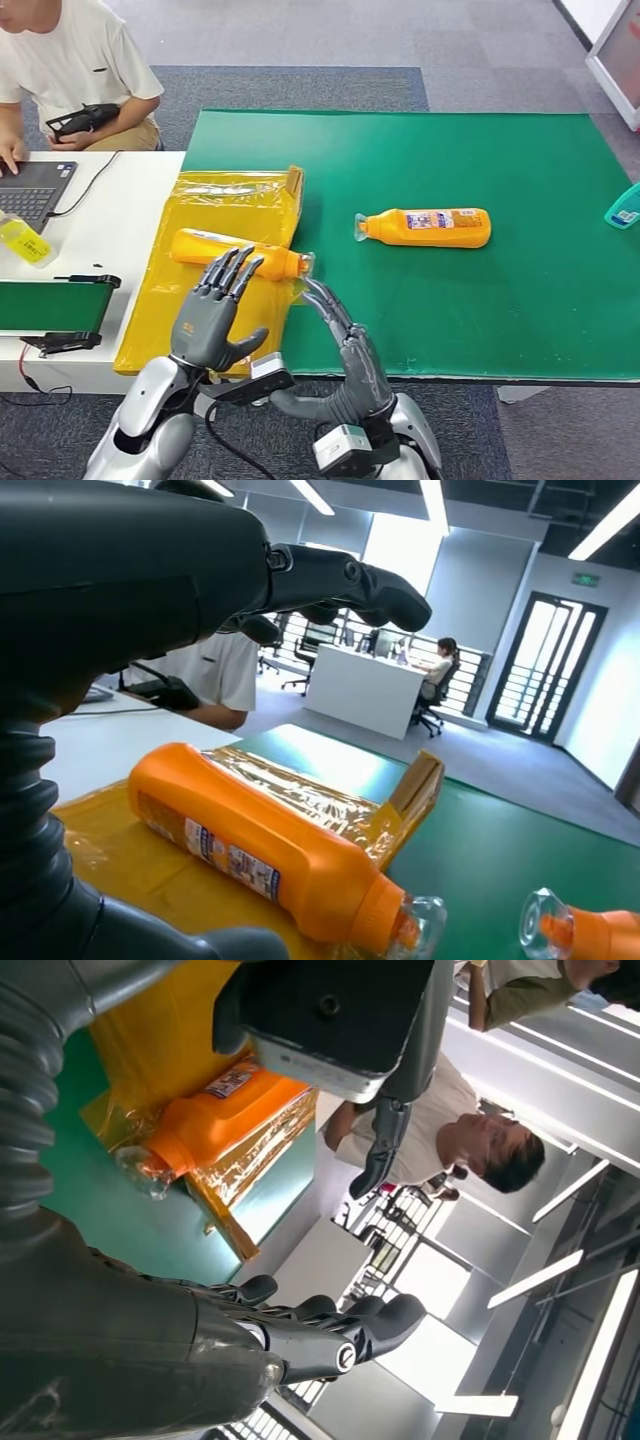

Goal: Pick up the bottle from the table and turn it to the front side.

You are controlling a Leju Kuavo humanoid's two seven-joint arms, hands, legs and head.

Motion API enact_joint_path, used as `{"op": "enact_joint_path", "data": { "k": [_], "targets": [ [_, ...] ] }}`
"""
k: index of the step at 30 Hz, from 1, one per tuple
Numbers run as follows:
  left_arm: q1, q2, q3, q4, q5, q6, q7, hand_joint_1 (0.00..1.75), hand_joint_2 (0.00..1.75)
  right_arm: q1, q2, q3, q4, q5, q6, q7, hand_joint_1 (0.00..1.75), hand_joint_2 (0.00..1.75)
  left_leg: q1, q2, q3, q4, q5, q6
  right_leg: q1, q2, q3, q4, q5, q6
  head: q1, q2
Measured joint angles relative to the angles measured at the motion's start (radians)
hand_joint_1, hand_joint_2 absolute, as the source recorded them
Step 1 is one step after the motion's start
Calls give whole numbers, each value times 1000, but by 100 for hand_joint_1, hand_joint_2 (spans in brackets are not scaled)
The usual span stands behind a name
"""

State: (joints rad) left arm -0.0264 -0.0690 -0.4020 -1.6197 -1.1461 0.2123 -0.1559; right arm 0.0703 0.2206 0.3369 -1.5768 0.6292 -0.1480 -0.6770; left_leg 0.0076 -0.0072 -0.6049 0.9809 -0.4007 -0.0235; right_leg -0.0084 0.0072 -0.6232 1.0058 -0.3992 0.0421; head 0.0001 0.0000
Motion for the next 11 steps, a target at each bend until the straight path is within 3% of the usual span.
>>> {"op": "enact_joint_path", "data": {
  "k": [3,6,11],
  "targets": [
    [63,-7,21,-52,116,20,-95,0,175,6,-3,-22,-10,0,-27,39,0,175,0,0,0,0,0,0,0,0,1,0,0,0,0,0],
    [198,-30,56,-142,374,-8,-249,0,175,33,-7,-90,-34,-42,-35,77,0,175,0,1,1,0,-2,2,-1,0,1,0,-2,2,0,0],
    [368,-110,220,-224,709,-261,-438,0,175,74,-4,-235,-79,-206,89,96,0,175,-1,1,0,0,-5,3,-1,0,1,-1,-5,2,0,0]
  ]
}}
